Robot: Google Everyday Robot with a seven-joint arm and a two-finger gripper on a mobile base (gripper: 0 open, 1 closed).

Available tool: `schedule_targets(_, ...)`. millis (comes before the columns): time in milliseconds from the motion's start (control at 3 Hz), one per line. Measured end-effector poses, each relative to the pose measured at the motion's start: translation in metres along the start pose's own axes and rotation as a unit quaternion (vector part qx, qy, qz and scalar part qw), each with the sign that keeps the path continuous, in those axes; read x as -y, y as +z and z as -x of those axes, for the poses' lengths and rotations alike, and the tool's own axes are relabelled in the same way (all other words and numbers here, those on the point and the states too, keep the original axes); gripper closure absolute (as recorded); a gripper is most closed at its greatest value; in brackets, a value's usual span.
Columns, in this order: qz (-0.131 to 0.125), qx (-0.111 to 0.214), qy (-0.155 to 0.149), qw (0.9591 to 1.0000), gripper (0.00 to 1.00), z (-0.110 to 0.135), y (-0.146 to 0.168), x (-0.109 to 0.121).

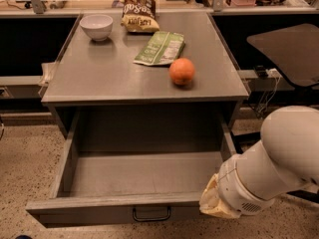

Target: Close top drawer

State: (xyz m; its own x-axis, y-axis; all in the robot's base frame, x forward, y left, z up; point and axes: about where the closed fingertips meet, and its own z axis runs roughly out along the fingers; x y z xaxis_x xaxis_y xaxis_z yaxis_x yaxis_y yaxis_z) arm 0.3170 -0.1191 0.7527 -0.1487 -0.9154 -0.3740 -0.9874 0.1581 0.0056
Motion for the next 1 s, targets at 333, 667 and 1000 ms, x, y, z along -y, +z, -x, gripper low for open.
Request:
schedule_targets(333, 0.006, -0.037, -0.026, 0.9990, 1.00, 0.007, 0.043, -0.010)
schedule_targets(667, 0.001, -0.062, -0.028, 0.9977, 1.00, 0.008, 0.088, -0.014)
schedule_targets(1000, -0.014, -0.078, -0.035, 0.9963, 1.00, 0.007, 0.121, -0.015)
